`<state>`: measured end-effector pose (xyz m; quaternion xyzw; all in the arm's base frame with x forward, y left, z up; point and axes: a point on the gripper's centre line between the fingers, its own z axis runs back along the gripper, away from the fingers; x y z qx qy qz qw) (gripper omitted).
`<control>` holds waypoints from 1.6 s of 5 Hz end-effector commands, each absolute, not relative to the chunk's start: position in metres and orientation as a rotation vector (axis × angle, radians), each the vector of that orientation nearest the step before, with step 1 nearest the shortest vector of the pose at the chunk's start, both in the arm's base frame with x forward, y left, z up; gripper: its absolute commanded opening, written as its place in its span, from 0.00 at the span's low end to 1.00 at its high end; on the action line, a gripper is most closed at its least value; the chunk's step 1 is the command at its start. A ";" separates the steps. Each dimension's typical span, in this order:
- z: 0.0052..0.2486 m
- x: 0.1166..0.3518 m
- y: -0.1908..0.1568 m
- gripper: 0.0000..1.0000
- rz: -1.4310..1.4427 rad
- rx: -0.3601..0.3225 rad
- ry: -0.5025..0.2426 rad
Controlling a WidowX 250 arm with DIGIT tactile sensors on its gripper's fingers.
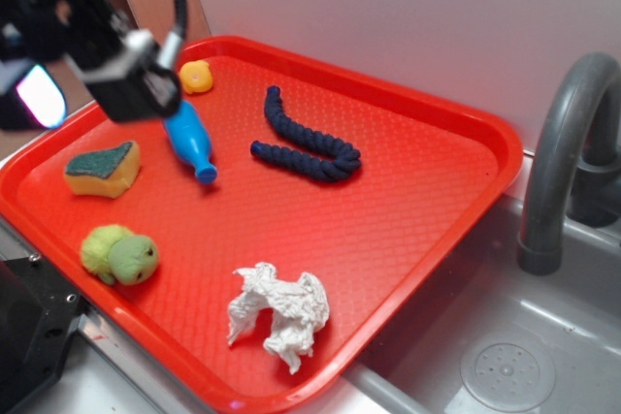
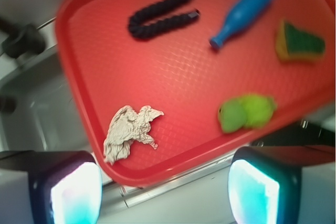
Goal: Grab the white paper.
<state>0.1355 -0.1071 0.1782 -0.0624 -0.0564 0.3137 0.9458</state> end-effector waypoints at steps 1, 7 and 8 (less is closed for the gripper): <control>0.136 0.151 -0.137 1.00 0.821 -0.120 -0.191; 0.029 0.183 -0.163 0.00 0.831 -0.223 -0.031; 0.036 0.181 -0.158 0.00 0.813 -0.224 -0.041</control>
